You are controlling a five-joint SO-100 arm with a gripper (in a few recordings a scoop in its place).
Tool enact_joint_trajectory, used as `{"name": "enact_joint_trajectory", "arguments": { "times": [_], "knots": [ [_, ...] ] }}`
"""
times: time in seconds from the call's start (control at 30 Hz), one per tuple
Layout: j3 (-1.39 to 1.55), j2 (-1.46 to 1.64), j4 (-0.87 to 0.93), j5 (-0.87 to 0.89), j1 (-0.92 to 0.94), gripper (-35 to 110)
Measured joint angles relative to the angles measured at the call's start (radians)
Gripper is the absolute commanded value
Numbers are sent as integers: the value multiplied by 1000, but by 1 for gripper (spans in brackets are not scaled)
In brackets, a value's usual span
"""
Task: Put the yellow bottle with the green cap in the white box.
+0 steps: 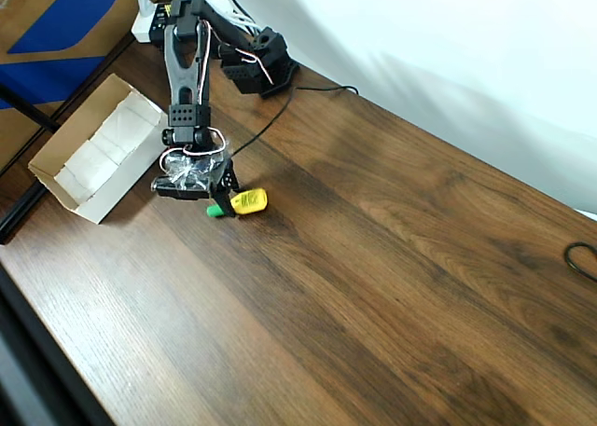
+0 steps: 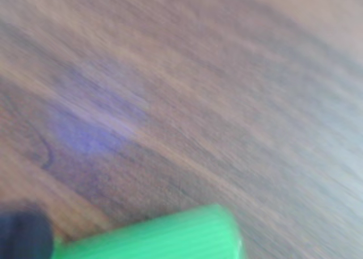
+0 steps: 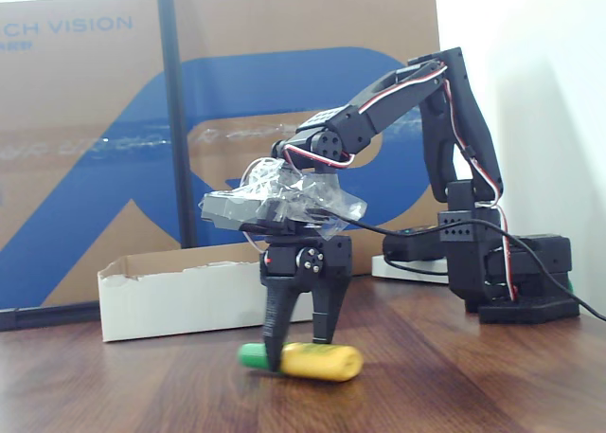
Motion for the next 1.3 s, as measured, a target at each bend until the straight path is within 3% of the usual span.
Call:
{"name": "enact_joint_trajectory", "arguments": {
  "times": [0.17,0.6,0.97,1.3],
  "knots": [
    [0,0,0,0,0,0],
    [18,77,0,0,8,0],
    [107,456,54,-12,146,0],
    [206,657,54,81,353,0]
  ]
}}
